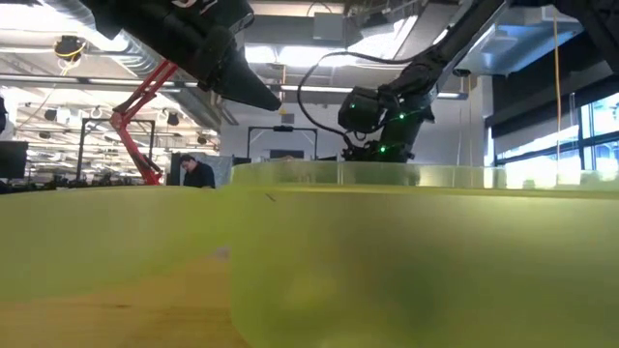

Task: Pick & place school supplies into a supply box
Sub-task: Put the pink pencil into the yellow supply box

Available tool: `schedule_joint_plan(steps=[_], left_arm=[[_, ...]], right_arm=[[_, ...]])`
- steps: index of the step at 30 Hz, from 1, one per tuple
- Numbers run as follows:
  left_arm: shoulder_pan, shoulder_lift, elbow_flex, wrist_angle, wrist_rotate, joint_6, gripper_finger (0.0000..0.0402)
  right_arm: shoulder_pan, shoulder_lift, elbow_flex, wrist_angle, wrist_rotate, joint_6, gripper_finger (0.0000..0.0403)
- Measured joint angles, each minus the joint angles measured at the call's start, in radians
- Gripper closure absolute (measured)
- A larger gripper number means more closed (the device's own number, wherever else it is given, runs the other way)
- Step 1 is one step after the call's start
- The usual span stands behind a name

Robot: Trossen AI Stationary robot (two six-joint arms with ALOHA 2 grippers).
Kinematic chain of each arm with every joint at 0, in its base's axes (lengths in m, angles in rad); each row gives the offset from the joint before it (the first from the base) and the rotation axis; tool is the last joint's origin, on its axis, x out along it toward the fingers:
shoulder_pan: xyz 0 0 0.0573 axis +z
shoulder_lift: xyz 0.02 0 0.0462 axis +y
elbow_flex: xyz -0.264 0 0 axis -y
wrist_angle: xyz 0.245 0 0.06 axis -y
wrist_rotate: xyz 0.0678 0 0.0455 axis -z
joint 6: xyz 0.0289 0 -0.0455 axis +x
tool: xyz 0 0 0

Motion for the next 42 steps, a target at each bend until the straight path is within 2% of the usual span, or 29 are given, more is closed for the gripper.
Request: schedule_joint_plan(steps=[5,17,28,35,42], left_arm=[[0.000,0.000,0.000,-0.005,0.000,0.000,0.0176],[0.000,0.000,0.000,-0.005,0.000,0.000,0.0176],[0.000,0.000,0.000,-0.006,0.000,0.000,0.0174],[0.000,0.000,0.000,-0.008,0.000,0.000,0.0173],[0.000,0.000,0.000,-0.008,0.000,0.000,0.0174]], right_arm=[[-0.009,0.009,0.002,-0.045,0.000,-0.001,0.0281],[-0.007,0.008,0.004,-0.148,0.005,-0.060,0.0383],[0.058,-0.011,0.003,-0.268,0.014,-0.119,0.0380],[0.095,-0.087,-0.013,-0.359,-0.049,-0.111,0.0381],[0.121,-0.129,-0.011,-0.414,-0.033,-0.108,0.0399]])
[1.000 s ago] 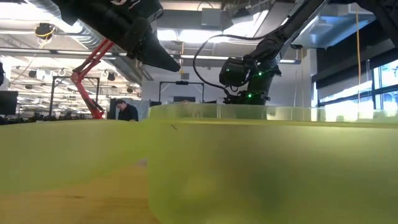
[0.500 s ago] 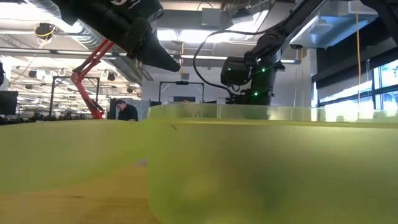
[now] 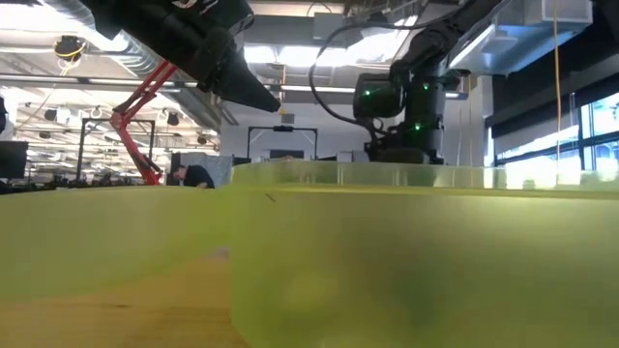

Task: Pick & place school supplies into a supply box
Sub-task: Put the pink pencil into the yellow supply box

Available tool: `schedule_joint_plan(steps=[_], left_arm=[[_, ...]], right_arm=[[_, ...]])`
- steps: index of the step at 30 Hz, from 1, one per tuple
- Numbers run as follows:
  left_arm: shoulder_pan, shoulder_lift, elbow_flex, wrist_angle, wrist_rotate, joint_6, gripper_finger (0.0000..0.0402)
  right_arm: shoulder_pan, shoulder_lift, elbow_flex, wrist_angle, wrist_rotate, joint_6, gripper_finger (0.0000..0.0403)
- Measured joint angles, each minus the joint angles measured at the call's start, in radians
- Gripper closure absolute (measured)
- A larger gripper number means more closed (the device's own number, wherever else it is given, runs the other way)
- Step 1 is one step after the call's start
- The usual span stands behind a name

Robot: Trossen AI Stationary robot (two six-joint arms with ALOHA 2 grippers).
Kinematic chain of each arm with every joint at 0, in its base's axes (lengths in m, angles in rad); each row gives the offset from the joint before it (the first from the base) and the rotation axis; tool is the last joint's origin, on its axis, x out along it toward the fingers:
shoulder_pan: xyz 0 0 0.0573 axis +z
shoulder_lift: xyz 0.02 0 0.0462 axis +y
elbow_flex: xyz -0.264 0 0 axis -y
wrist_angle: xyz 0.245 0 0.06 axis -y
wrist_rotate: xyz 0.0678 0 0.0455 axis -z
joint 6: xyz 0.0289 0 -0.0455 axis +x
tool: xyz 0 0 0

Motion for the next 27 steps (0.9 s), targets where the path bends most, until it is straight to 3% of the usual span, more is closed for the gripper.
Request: schedule_joint_plan(steps=[7,12,18,24,27], left_arm=[[0.000,0.000,0.000,0.000,0.000,0.000,0.0173],[0.000,0.000,0.000,0.000,0.000,0.000,0.0172],[0.000,0.000,0.000,-0.002,0.000,0.000,0.0176],[0.000,0.000,0.000,-0.003,-0.002,0.000,0.0171],[0.000,0.000,0.000,-0.003,-0.001,0.000,0.0173]], right_arm=[[0.023,-0.001,-0.008,-0.026,0.005,-0.005,0.0391],[0.022,-0.033,-0.013,-0.147,0.092,-0.023,0.0398],[-0.028,-0.182,-0.102,-0.116,0.103,-0.025,0.0394],[-0.140,-0.380,-0.210,0.008,0.296,0.125,0.0392],[-0.207,-0.422,-0.231,0.047,0.340,0.210,0.0392]])
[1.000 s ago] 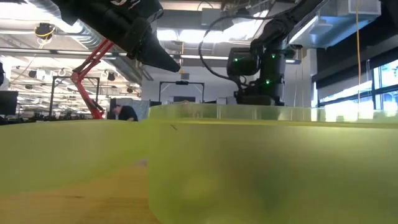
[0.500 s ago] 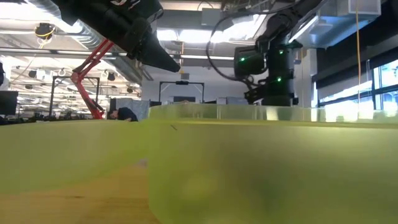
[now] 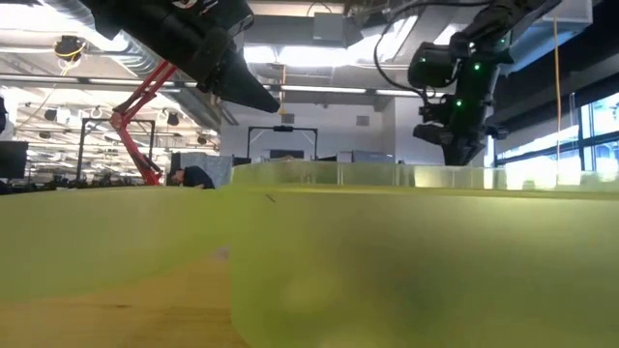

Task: Pick & place school supplies into a supply box
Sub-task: Put the pink pencil into the yellow supply box

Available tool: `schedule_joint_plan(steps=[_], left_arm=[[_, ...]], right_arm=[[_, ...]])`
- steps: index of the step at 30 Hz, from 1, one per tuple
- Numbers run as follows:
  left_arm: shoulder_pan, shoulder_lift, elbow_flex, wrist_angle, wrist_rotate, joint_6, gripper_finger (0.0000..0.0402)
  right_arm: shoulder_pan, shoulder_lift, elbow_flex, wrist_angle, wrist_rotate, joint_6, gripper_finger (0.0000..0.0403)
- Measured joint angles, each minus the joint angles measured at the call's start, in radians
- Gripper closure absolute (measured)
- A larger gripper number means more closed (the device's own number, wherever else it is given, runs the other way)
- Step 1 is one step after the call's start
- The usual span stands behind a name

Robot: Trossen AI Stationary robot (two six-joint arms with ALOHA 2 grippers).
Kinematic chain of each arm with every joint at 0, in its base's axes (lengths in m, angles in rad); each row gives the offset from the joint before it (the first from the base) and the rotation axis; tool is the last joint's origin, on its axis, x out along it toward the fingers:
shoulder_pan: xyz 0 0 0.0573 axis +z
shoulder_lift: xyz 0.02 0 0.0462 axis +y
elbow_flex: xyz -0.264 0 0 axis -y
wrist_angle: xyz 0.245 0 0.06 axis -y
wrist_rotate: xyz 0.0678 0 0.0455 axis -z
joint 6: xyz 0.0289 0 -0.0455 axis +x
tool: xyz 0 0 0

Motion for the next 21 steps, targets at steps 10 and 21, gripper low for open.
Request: schedule_joint_plan(steps=[10,21], left_arm=[[0.000,0.000,0.000,0.000,-0.001,0.000,0.0171],[0.000,0.000,0.000,0.000,-0.001,0.000,0.0174]], right_arm=[[-0.184,0.033,-0.002,0.181,-0.102,-0.158,0.0377],[-0.348,0.034,-0.002,0.202,-0.110,-0.142,0.0231]])
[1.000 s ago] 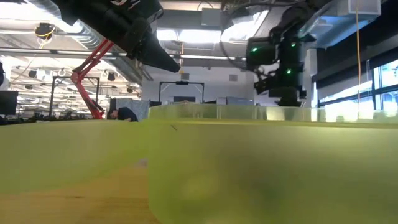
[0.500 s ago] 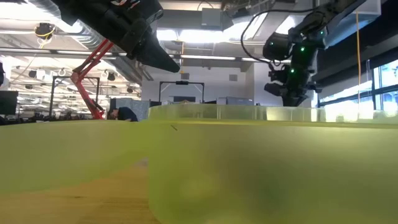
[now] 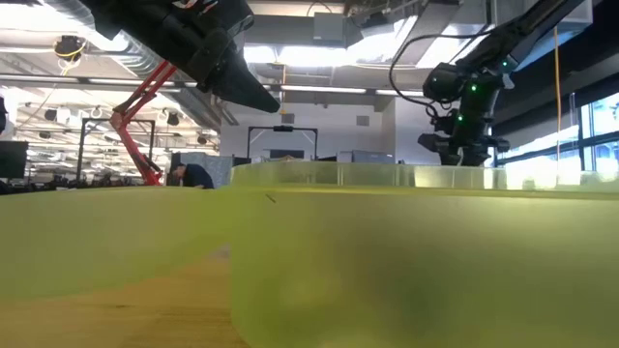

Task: Pick & place school supplies into a supply box
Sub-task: Put the pink pencil into the yellow supply box

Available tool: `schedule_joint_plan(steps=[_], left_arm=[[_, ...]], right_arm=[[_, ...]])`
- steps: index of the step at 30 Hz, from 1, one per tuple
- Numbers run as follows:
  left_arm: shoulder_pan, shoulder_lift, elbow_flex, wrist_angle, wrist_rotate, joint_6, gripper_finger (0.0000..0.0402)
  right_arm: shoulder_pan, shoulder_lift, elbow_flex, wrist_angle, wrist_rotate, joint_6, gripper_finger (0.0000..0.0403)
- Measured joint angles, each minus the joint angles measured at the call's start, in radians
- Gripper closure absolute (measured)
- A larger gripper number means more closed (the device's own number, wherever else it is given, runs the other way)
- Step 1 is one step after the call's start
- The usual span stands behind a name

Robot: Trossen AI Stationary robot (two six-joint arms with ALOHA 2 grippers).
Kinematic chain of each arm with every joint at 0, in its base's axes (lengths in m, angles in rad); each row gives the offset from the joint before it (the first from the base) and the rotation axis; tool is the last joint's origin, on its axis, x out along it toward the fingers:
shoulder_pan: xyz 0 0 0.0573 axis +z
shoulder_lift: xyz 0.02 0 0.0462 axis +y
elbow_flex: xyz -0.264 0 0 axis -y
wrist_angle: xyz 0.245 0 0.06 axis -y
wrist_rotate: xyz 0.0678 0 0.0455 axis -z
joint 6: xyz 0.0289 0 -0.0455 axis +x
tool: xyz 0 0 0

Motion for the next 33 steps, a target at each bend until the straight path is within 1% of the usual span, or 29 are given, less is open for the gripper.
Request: schedule_joint_plan(steps=[3,6,9,13,19,24,30,33], left_arm=[[0.000,0.000,0.000,0.000,0.000,0.000,0.0172],[0.000,0.000,0.000,0.000,0.000,0.000,0.0171],[0.000,0.000,0.000,0.000,0.000,0.016,0.0174],[0.000,0.000,0.000,0.000,-0.001,0.037,0.0175],[0.000,0.000,0.000,0.001,-0.001,0.062,0.0171],[0.000,0.000,0.000,0.001,-0.001,0.063,0.0175],[0.000,0.000,0.000,0.001,-0.001,0.062,0.0173],[0.000,0.000,0.000,0.001,-0.001,0.062,0.0171]], right_arm=[[-0.024,0.000,0.000,0.021,0.006,-0.006,0.0210],[-0.053,0.001,0.000,0.052,0.001,-0.049,0.0204],[-0.083,0.020,0.011,0.053,-0.018,-0.097,0.0207],[-0.123,0.098,0.060,0.015,-0.068,-0.127,0.0218],[-0.151,0.247,0.144,-0.060,-0.070,-0.254,0.0232],[-0.158,0.319,0.175,-0.064,-0.086,-0.353,0.0234],[-0.185,0.358,0.191,-0.062,-0.092,-0.359,0.0234],[-0.207,0.372,0.191,-0.061,-0.118,-0.359,0.0234]])
